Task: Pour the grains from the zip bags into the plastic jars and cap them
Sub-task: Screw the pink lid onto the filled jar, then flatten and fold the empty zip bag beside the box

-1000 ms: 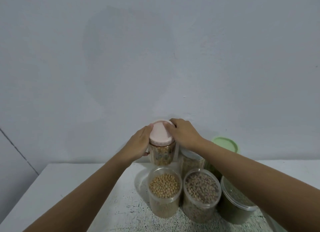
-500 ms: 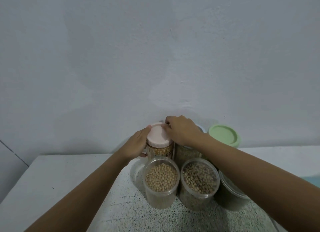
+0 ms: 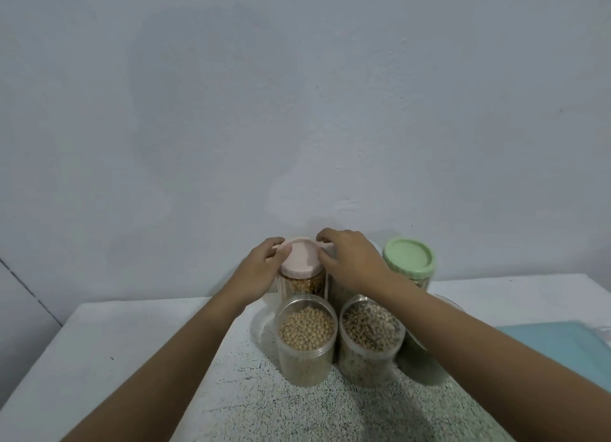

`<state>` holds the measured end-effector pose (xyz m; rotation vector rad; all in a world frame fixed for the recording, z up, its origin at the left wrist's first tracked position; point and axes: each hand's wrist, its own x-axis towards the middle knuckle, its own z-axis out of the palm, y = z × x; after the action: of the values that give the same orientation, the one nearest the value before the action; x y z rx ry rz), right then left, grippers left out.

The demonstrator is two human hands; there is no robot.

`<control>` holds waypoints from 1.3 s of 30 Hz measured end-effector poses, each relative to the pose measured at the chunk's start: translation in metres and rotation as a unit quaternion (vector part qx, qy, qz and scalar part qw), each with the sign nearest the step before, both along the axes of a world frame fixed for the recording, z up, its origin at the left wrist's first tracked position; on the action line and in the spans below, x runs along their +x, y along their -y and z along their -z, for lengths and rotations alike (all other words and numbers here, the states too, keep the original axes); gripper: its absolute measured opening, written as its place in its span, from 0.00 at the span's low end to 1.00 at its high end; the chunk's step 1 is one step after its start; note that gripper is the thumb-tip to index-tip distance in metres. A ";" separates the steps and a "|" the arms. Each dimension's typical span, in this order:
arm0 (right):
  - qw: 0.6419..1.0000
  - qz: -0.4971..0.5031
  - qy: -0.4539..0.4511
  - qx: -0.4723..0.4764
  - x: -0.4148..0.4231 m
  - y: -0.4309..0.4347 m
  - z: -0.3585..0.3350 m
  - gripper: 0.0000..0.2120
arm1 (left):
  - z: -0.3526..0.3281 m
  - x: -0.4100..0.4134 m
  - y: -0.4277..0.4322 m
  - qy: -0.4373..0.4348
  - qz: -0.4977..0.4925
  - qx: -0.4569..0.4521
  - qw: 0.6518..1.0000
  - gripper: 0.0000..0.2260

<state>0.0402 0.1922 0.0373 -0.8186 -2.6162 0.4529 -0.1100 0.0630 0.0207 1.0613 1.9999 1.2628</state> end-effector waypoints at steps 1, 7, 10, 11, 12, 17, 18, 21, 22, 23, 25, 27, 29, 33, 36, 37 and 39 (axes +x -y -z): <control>1.000 0.002 -0.006 -0.007 0.004 0.002 0.000 0.17 | -0.002 0.001 0.003 -0.019 0.001 -0.001 1.000 0.19; 0.998 0.014 -0.061 -0.018 0.032 0.018 0.001 0.15 | -0.010 0.016 0.020 -0.084 0.013 0.046 0.995 0.13; 0.995 0.026 -0.094 -0.029 0.045 0.026 0.003 0.15 | -0.011 0.024 0.029 -0.116 0.012 0.068 0.991 0.09; 0.993 0.027 -0.105 -0.035 0.048 0.027 0.003 0.14 | -0.011 0.026 0.032 -0.124 0.011 0.076 0.989 0.08; 0.992 0.030 -0.113 -0.043 0.051 0.029 0.004 0.14 | -0.011 0.028 0.034 -0.129 0.010 0.085 0.988 0.07; 0.985 0.039 -0.151 -0.068 0.062 0.038 0.009 0.13 | -0.008 0.040 0.045 -0.110 0.022 0.108 0.988 0.03; 0.985 0.038 -0.152 -0.070 0.064 0.039 0.011 0.12 | -0.007 0.043 0.047 -0.105 0.025 0.108 0.988 0.02; 0.984 0.024 -0.159 -0.071 0.070 0.040 0.013 0.12 | -0.005 0.052 0.051 -0.097 0.024 0.114 0.988 0.03; 0.983 0.020 -0.166 -0.073 0.073 0.041 0.013 0.12 | -0.005 0.056 0.052 -0.088 0.023 0.117 0.989 0.04; 0.981 0.017 -0.175 -0.076 0.078 0.040 0.014 0.11 | -0.005 0.063 0.052 -0.077 0.024 0.119 0.990 0.04; 0.976 0.013 -0.199 -0.087 0.090 0.038 0.018 0.09 | -0.007 0.077 0.051 -0.061 0.035 0.125 0.990 0.05; 0.968 0.009 -0.226 -0.108 0.107 0.034 0.022 0.07 | -0.010 0.093 0.048 -0.061 0.048 0.134 0.988 0.05; 0.963 0.007 -0.244 -0.116 0.131 0.026 0.024 0.05 | -0.010 0.115 0.040 -0.060 0.062 0.145 0.986 0.04; 0.966 -0.004 -0.232 -0.114 0.195 -0.003 0.028 0.03 | -0.005 0.173 0.011 -0.064 0.087 0.158 0.981 0.05; 0.975 -0.018 -0.187 -0.121 0.253 -0.038 0.038 0.05 | 0.006 0.224 -0.016 -0.079 0.095 0.161 0.979 0.06; 0.977 -0.017 -0.174 -0.119 0.272 -0.051 0.043 0.05 | 0.011 0.241 -0.025 -0.082 0.094 0.166 0.978 0.05; 0.984 -0.016 -0.148 -0.097 0.310 -0.076 0.056 0.06 | 0.023 0.278 -0.041 -0.086 0.090 0.172 0.977 0.03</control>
<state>0.3506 0.2685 -0.0185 -0.7057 -2.3390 0.7842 0.1677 0.1040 -0.0023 1.5255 1.7943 1.4939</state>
